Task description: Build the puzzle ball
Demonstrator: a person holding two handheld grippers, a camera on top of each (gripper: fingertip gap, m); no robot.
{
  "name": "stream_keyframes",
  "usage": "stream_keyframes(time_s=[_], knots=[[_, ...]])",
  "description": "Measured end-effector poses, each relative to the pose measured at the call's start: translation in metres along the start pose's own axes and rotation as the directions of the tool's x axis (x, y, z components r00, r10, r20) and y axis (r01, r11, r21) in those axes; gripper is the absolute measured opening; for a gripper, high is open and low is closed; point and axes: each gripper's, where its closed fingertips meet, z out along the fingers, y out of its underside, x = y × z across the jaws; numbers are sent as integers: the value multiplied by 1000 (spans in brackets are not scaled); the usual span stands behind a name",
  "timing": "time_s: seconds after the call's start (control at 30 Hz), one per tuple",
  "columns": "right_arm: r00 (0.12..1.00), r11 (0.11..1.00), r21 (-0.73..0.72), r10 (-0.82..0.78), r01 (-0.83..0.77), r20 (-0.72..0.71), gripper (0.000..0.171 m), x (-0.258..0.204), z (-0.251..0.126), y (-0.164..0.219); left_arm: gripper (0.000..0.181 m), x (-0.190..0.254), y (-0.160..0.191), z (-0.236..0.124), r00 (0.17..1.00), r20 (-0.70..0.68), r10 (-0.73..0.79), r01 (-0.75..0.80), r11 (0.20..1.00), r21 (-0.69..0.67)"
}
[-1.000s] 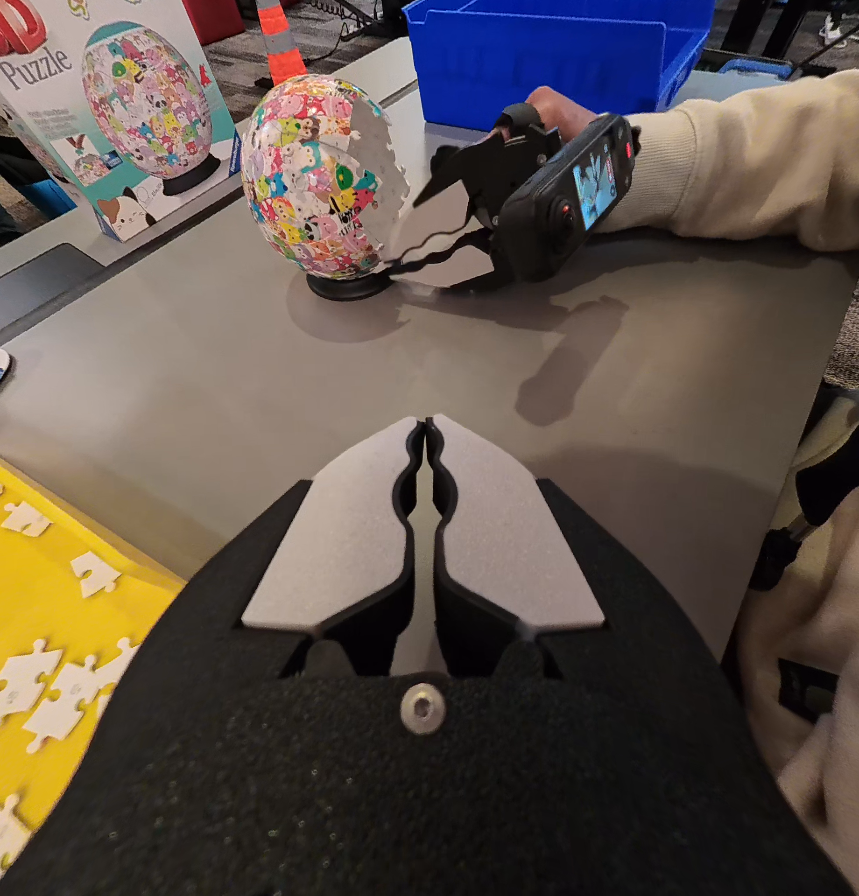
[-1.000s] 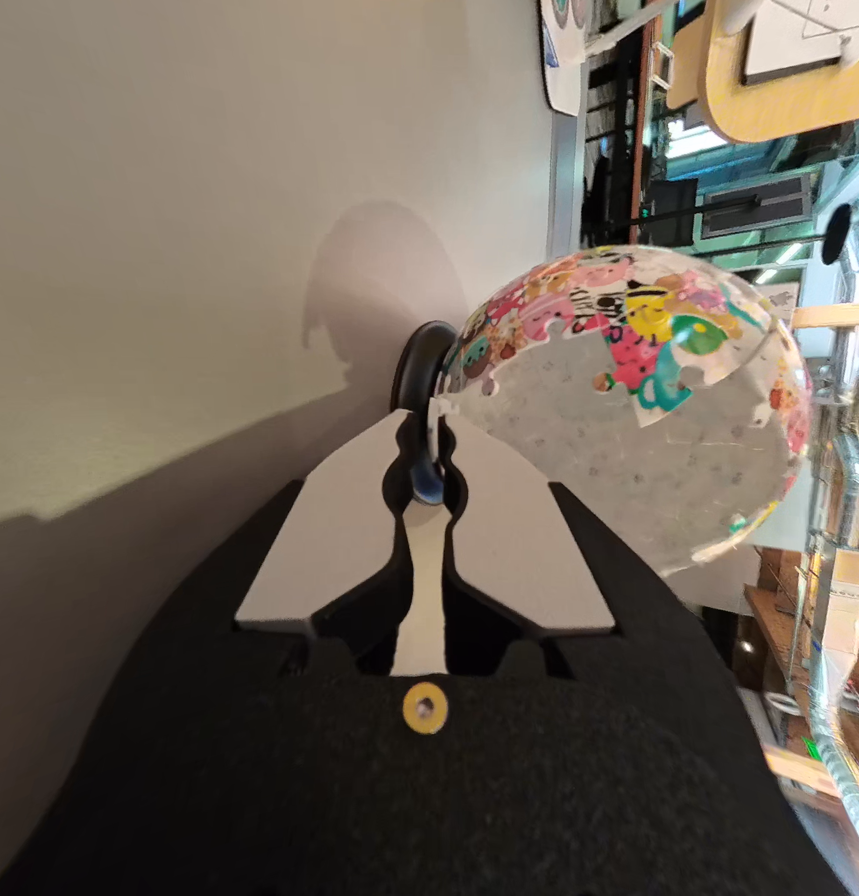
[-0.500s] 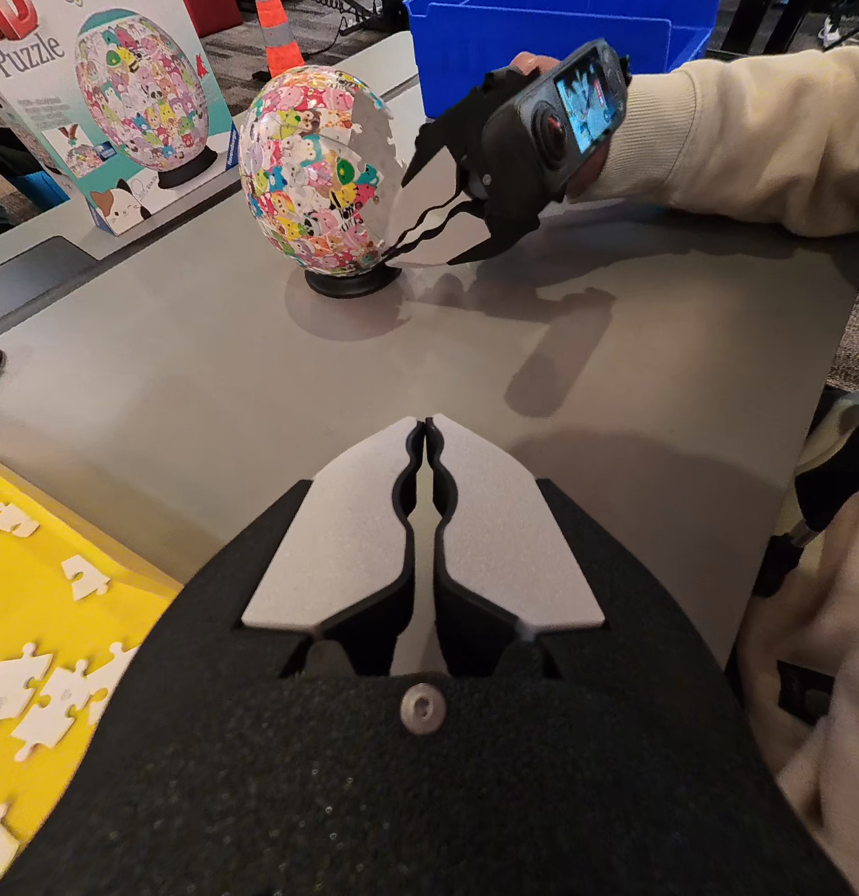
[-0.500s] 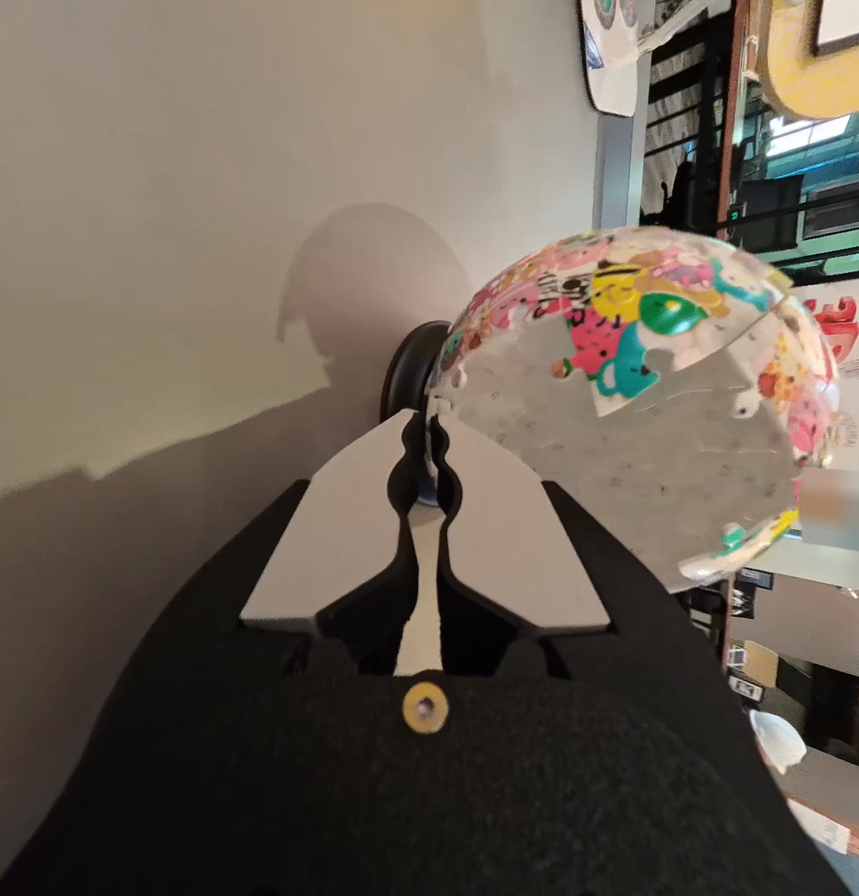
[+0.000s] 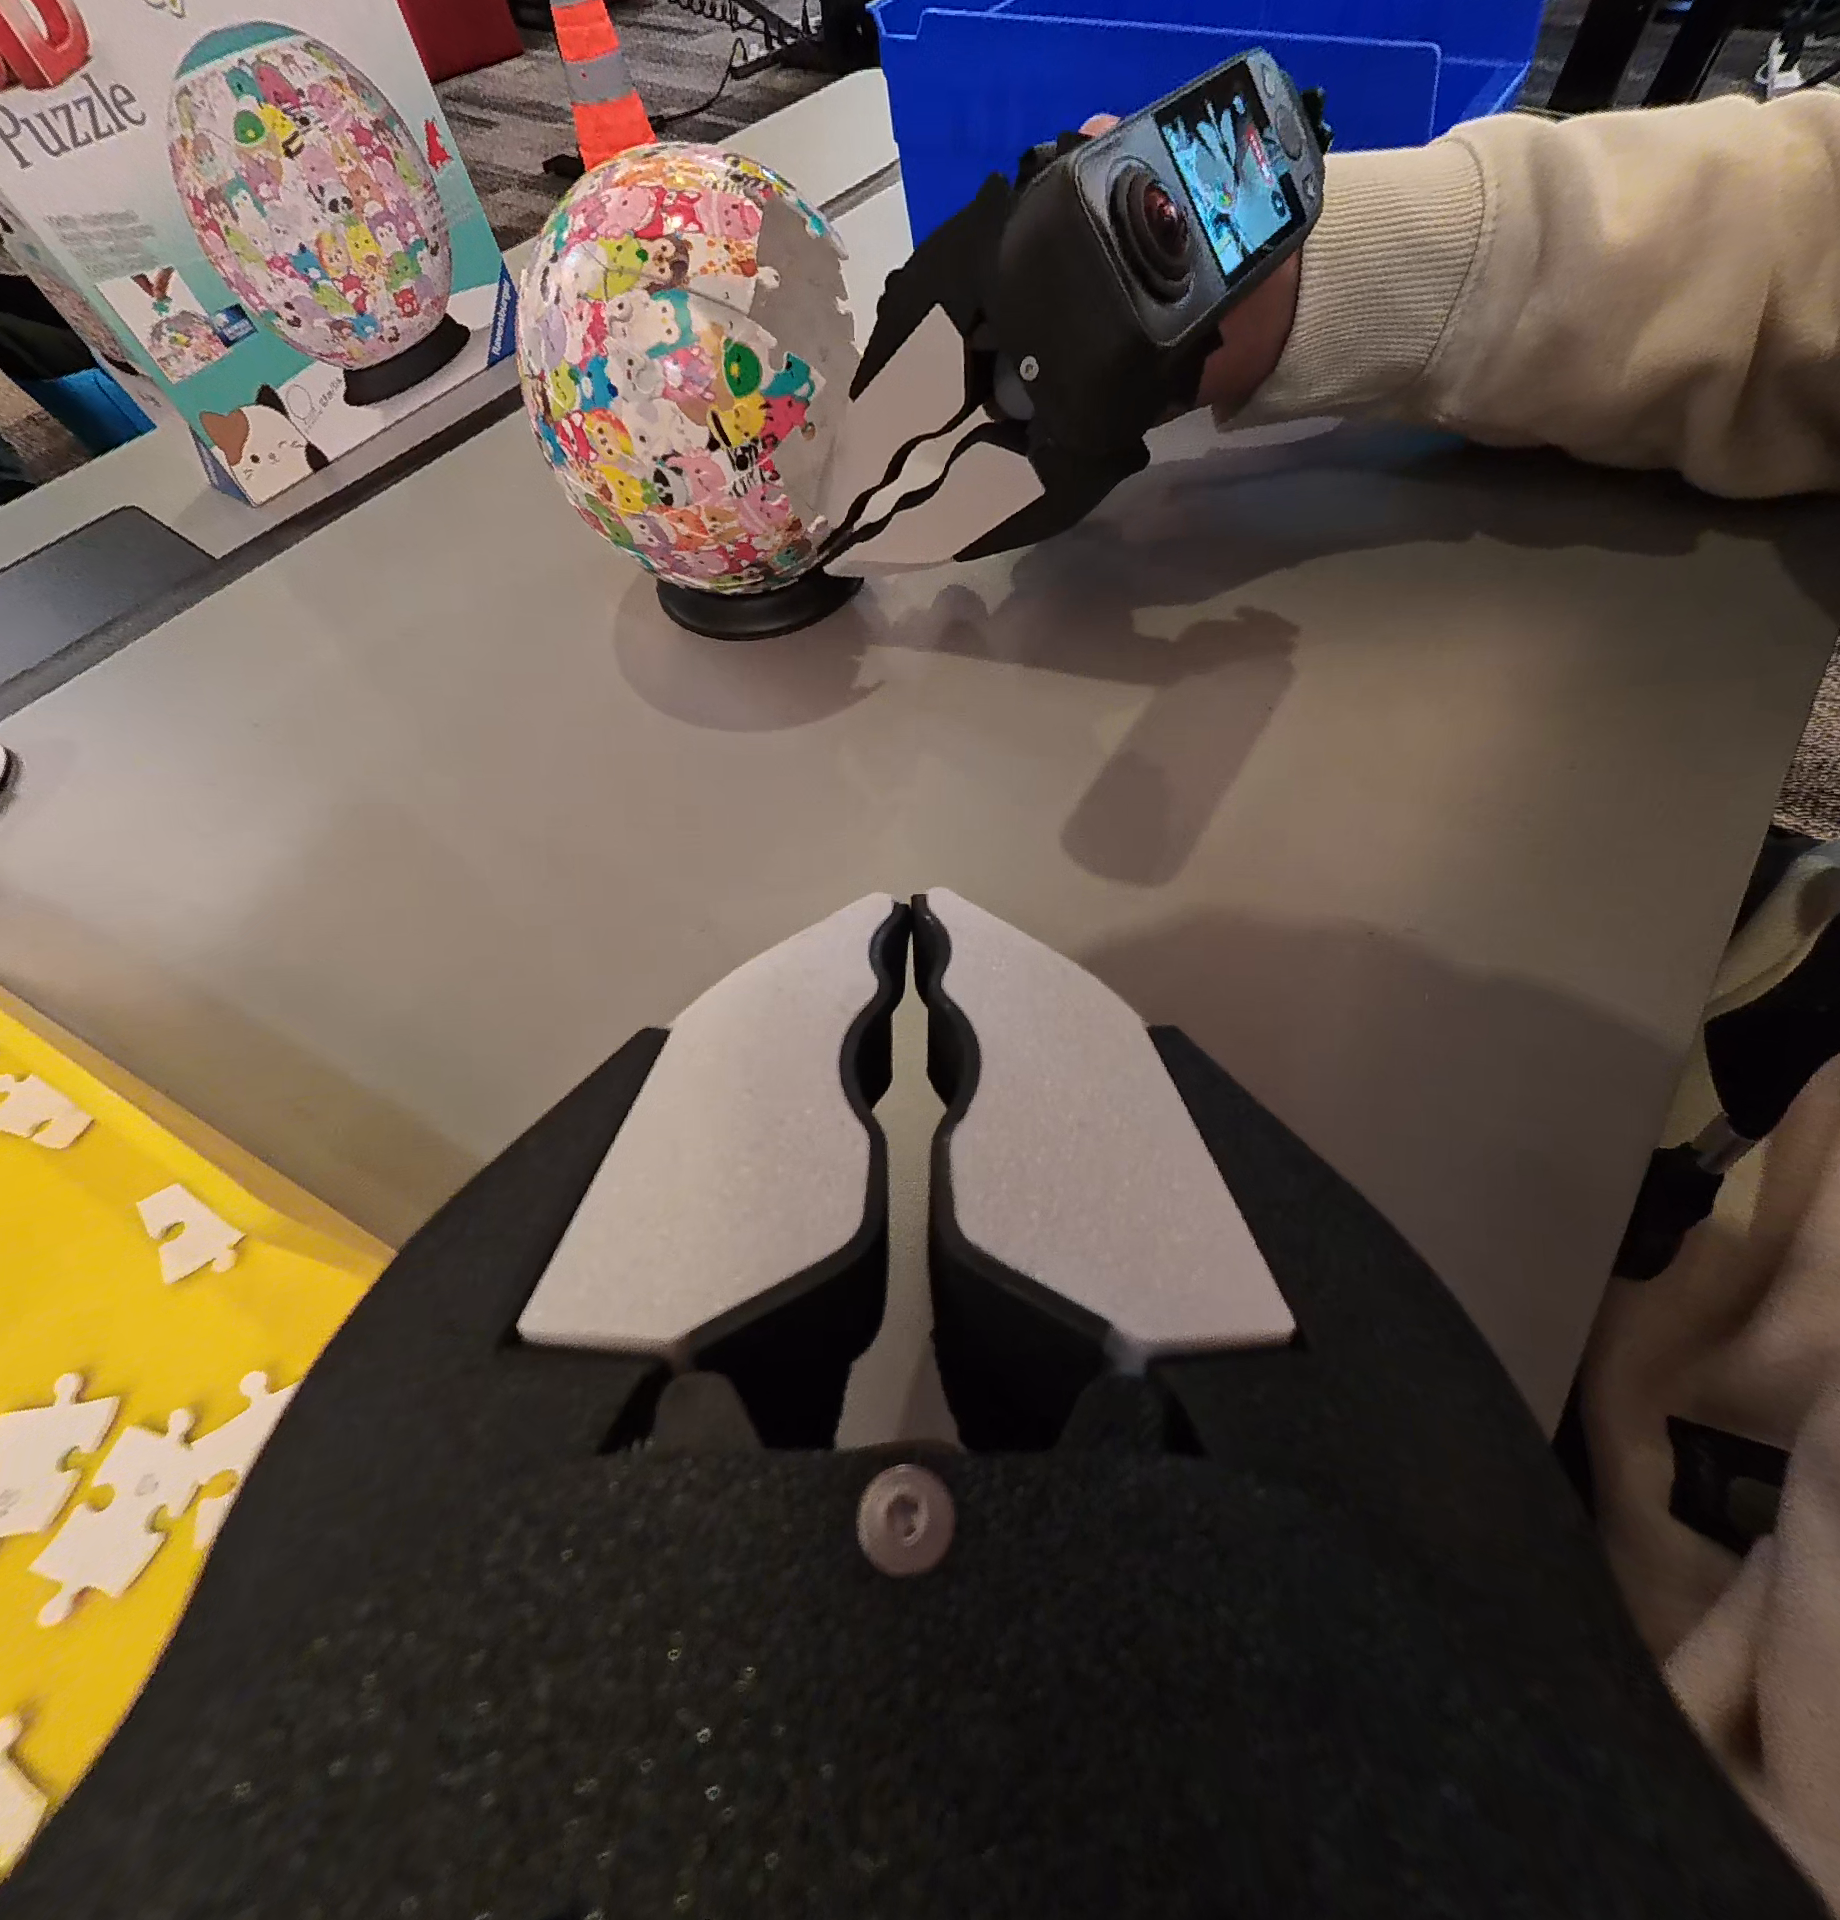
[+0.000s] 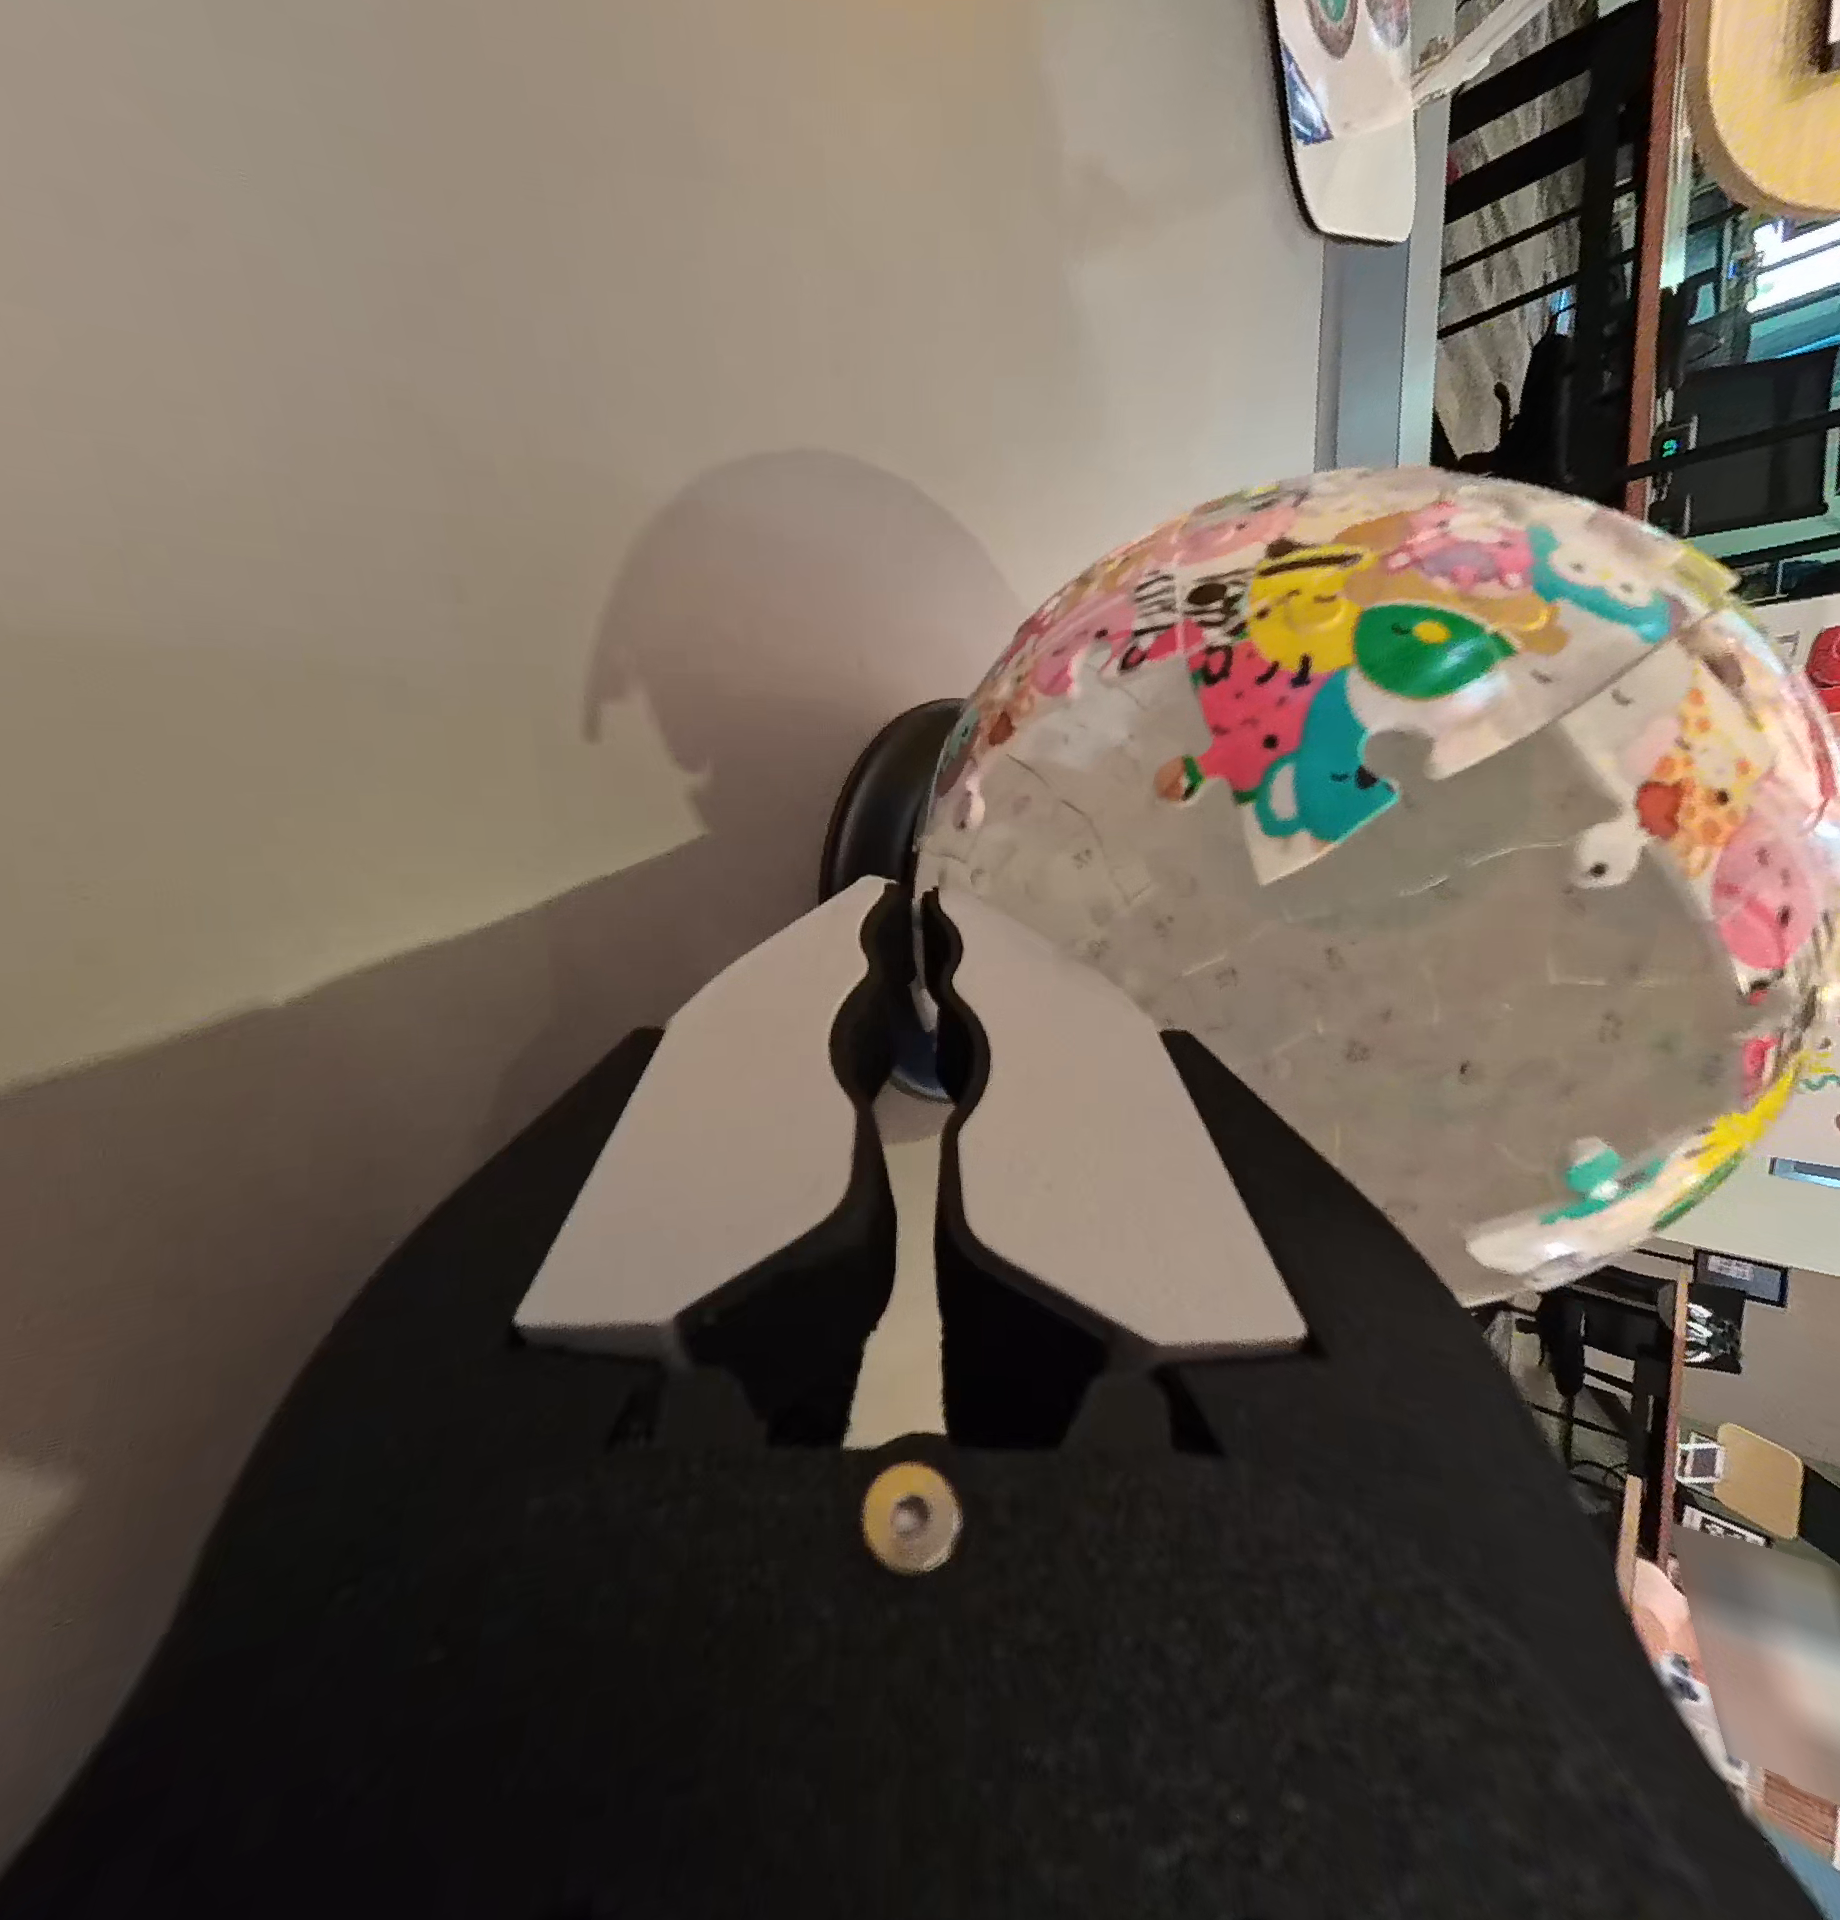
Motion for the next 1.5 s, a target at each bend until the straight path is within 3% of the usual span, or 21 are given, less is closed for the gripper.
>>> stream_keyframes(time_s=[0.4, 1.5], knots=[[995, 998, -9, 69, -68, 74, 2, -2, 2, 0, 0, 0, 0, 0, 1000, -3, -6, 6, 1000, 3], [991, 994, -24, 108, -106, 75, 2, -2, 0, -3, 0, -1, 0, 1, 1000, -3, -9, 9, 1000, 2]])
